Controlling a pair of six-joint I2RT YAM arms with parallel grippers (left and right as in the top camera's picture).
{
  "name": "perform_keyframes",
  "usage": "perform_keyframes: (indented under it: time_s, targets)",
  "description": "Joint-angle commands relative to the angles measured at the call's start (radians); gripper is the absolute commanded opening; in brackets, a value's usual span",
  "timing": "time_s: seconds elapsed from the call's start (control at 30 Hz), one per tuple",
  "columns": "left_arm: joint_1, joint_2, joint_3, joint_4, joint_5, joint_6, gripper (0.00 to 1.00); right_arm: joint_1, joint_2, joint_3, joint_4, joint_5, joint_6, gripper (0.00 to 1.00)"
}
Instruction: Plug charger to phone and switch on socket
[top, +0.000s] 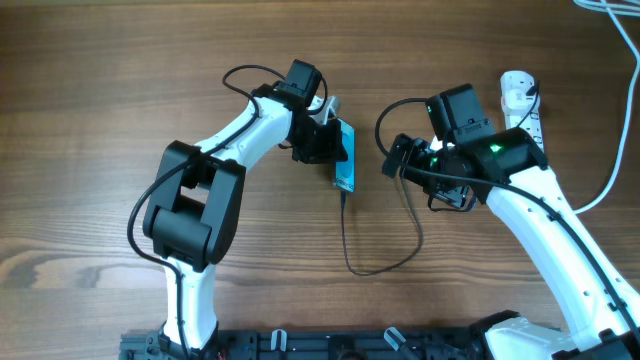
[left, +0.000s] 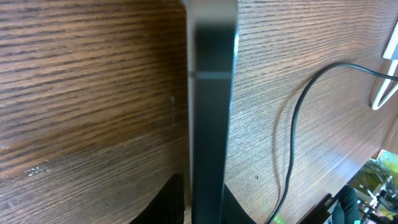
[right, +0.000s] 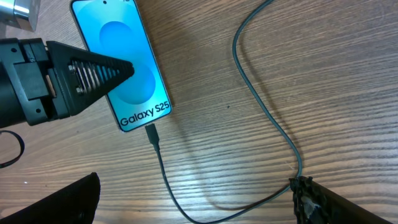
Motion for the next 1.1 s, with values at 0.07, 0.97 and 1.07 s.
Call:
perform_keyframes:
  time_s: [0.07, 0.97, 1.07]
  targets:
    - [0.002, 0.012, 0.001, 0.000, 0.002, 0.013, 0.19, -0.002, 0.008, -0.003, 0.005, -0.001, 0.017, 1.00]
    - [0.002, 0.012, 0.001, -0.069, -0.085, 0.013, 0.35, -0.002, 0.008, -0.003, 0.000, -0.002, 0.006, 1.00]
    - [0.002, 0.012, 0.001, -0.072, -0.085, 0.013, 0.41, -0.002, 0.008, -0.003, -0.009, -0.001, -0.009, 1.00]
